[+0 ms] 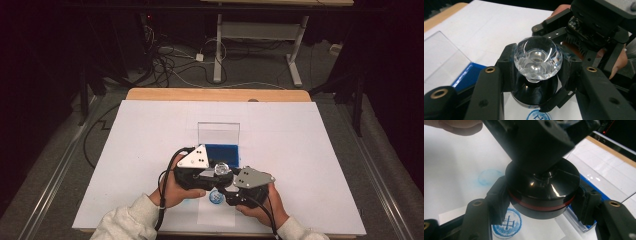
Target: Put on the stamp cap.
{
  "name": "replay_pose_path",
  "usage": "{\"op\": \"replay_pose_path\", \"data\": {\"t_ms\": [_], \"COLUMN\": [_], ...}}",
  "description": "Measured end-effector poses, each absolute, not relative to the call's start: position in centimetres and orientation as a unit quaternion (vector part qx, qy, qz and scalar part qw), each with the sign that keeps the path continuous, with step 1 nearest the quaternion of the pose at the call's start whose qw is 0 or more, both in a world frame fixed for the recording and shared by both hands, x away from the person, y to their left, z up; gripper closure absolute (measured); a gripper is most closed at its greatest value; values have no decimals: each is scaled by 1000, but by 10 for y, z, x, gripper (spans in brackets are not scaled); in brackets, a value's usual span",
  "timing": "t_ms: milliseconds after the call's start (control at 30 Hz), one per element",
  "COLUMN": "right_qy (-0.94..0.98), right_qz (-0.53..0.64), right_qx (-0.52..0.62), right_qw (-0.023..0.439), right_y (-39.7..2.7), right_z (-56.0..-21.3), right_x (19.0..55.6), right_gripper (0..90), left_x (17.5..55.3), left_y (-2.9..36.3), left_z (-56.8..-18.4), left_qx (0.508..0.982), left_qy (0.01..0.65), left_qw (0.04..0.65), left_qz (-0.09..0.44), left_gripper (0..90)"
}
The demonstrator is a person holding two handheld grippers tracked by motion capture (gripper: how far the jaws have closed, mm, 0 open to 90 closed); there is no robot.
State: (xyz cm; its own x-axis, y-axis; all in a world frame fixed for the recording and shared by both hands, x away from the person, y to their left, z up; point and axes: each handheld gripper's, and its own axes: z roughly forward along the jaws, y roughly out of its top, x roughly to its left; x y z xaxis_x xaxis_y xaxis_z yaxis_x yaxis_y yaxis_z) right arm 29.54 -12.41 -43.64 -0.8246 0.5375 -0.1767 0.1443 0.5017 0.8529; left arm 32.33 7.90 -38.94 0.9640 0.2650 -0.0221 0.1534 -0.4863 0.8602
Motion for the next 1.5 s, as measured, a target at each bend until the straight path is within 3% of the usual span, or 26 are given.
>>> {"op": "replay_pose_path", "data": {"t_ms": [400, 1500], "right_qy": [844, 834], "right_qz": [442, 463], "right_qx": [182, 199], "right_qw": [242, 225], "right_y": [-122, -124], "right_z": [-434, -443], "right_x": [293, 296], "right_gripper": [386, 316], "left_x": [320, 321], "left_y": [70, 76], "left_z": [-393, -397], "left_qx": [865, 859], "left_qy": [111, 109], "left_qw": [488, 500], "left_qz": [45, 27], "left_gripper": [555, 555]}}
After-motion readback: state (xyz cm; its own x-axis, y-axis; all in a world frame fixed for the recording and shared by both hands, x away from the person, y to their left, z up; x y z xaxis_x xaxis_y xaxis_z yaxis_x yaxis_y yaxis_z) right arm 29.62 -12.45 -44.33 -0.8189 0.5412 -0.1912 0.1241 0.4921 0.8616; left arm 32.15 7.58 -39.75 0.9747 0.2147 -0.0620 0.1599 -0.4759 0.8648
